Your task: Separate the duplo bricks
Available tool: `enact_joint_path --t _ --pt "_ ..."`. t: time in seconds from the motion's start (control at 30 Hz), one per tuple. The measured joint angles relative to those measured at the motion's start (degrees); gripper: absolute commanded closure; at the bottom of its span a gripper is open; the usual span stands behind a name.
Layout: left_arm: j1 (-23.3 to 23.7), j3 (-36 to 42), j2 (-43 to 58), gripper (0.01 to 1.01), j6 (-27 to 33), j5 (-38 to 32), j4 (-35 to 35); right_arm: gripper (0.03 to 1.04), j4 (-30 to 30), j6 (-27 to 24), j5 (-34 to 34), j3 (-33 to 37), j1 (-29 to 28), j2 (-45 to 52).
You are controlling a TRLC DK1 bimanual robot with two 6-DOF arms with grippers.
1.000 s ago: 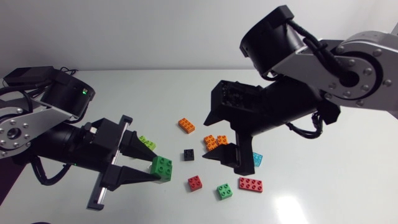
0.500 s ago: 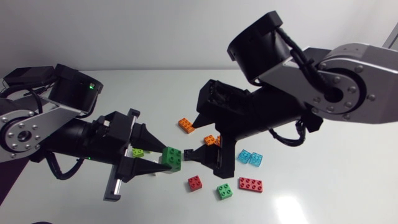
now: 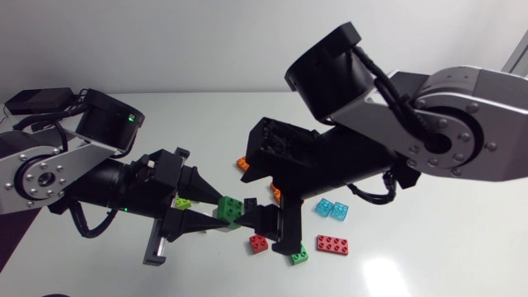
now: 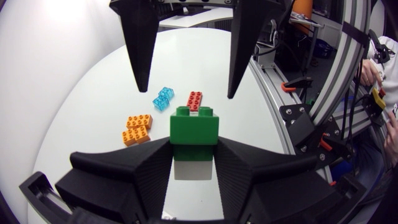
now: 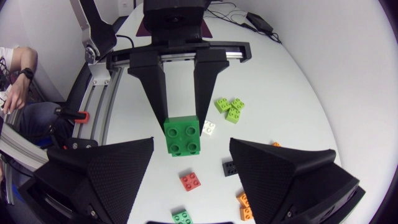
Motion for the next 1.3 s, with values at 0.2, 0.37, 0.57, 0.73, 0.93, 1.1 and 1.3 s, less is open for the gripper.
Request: enact_joint_path --t 0.2,0.37,0.57,0.73,0.93,1.1,1.3 --pt "-0.4 0.0 0.1 0.711 0.0 0.0 0.0 0.45 1.5 0.6 0.0 -0.7 0.9 0.6" --pt "-0.4 0.3 0.1 0.711 0.0 0.0 0.0 0.48 1.9 0.6 0.0 -2.1 1.3 1.3" --pt "-0.4 0.5 0.1 0.713 0.0 0.0 0.0 0.65 2.5 0.6 0.0 -2.6 1.3 1.8" --pt "-0.7 0.5 0.1 0.713 -0.1 0.0 -0.1 0.87 2.9 0.6 0.1 -2.6 1.3 1.8" --pt "-0.7 0.5 0.1 0.705 -1.1 0.0 -0.2 0.89 2.9 0.6 0.0 -2.6 1.3 1.8" --pt "-0.7 0.5 0.1 0.392 -1.3 0.0 -0.2 0.89 2.9 0.6 0.0 -2.6 1.3 1.8" --pt "-0.7 0.5 0.1 0.182 -1.3 0.0 0.0 0.89 2.9 0.8 -1.1 -2.6 1.3 1.7"
